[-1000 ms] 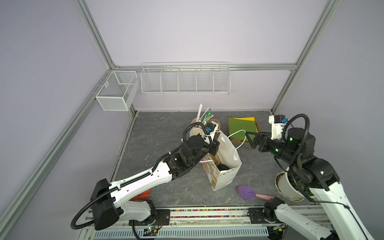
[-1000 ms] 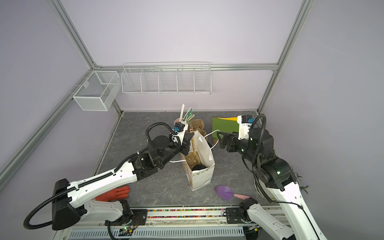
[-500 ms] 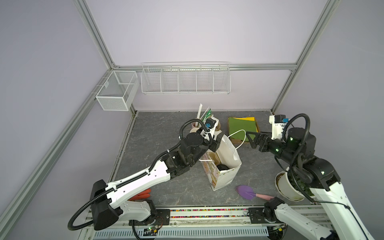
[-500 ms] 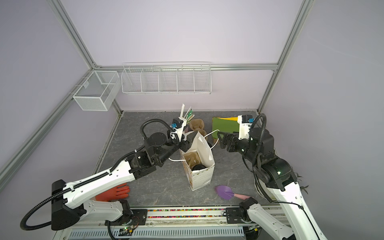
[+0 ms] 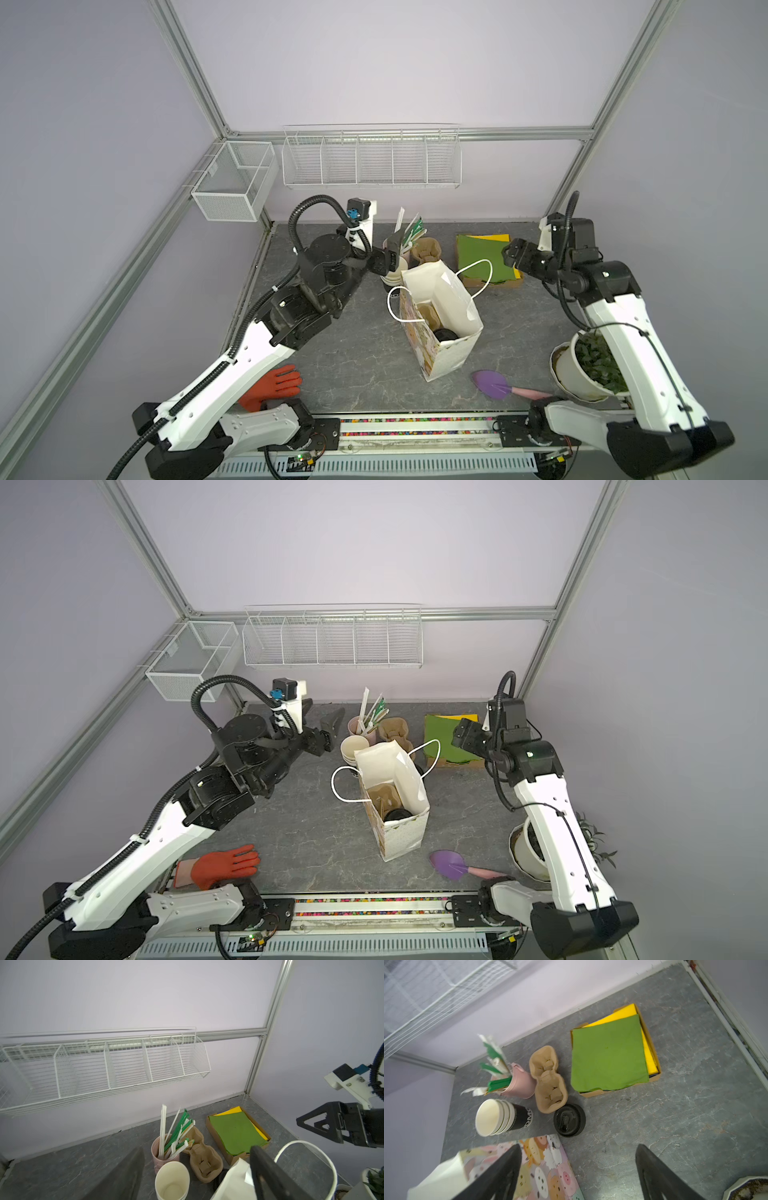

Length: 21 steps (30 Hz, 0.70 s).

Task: Pack the takeout coffee
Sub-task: 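Draw the left gripper back toward the cups while the right reaches to the napkins, then lower the right gripper onto the green napkin and pinch it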

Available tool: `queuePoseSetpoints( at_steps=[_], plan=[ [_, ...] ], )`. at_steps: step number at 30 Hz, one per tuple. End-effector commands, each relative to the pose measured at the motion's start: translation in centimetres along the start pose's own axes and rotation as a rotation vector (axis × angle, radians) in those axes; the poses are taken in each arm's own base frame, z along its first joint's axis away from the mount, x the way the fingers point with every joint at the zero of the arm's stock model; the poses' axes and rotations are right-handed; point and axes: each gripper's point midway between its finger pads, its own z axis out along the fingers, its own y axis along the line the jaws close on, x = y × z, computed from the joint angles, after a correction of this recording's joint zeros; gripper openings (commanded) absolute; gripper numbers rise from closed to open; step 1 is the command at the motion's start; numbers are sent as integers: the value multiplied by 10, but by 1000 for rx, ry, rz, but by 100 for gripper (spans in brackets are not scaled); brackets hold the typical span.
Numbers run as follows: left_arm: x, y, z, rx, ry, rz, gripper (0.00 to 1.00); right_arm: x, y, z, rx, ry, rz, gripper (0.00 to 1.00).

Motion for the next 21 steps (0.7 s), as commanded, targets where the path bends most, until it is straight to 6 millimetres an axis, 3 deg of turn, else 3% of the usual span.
queuePoseSetpoints(
  at_steps=[1, 6, 13, 21],
  plan=[
    [42, 22, -6, -67, 107, -17, 82, -11, -15, 27, 74, 14, 98, 88],
    [68, 44, -15, -160, 128, 3, 83, -17, -29, 92, 175, 52, 135, 89],
    [72, 55, -21, -208, 102, 31, 83, -3, -45, 182, 287, 193, 118, 92],
    [83, 57, -20, -209, 91, 29, 83, 11, -57, 247, 338, 280, 80, 99]
  ],
)
